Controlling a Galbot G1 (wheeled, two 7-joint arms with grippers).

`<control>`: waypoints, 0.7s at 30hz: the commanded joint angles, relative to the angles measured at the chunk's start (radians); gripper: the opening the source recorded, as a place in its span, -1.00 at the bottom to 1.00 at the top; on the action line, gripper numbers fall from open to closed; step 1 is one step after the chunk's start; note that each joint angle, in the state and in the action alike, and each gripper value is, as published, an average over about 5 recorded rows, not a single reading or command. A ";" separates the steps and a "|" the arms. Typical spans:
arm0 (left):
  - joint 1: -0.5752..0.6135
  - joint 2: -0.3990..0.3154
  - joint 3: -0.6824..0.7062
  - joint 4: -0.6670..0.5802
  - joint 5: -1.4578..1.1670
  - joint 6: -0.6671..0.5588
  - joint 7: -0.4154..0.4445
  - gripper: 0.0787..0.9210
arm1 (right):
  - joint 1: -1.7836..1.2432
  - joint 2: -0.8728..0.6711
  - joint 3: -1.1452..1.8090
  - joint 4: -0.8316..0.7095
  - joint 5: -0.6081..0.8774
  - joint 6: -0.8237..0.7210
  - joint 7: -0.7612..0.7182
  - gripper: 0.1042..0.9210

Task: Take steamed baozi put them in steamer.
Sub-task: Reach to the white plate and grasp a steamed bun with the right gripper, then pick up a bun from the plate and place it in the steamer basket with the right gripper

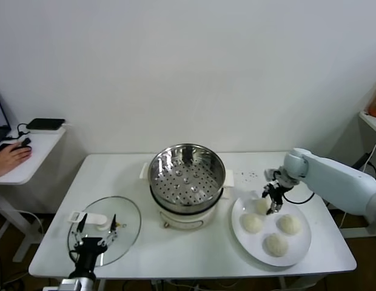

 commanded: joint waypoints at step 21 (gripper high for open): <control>-0.001 0.006 -0.004 0.002 0.006 -0.003 0.001 0.77 | 0.362 -0.053 -0.165 0.219 0.028 0.143 -0.043 0.32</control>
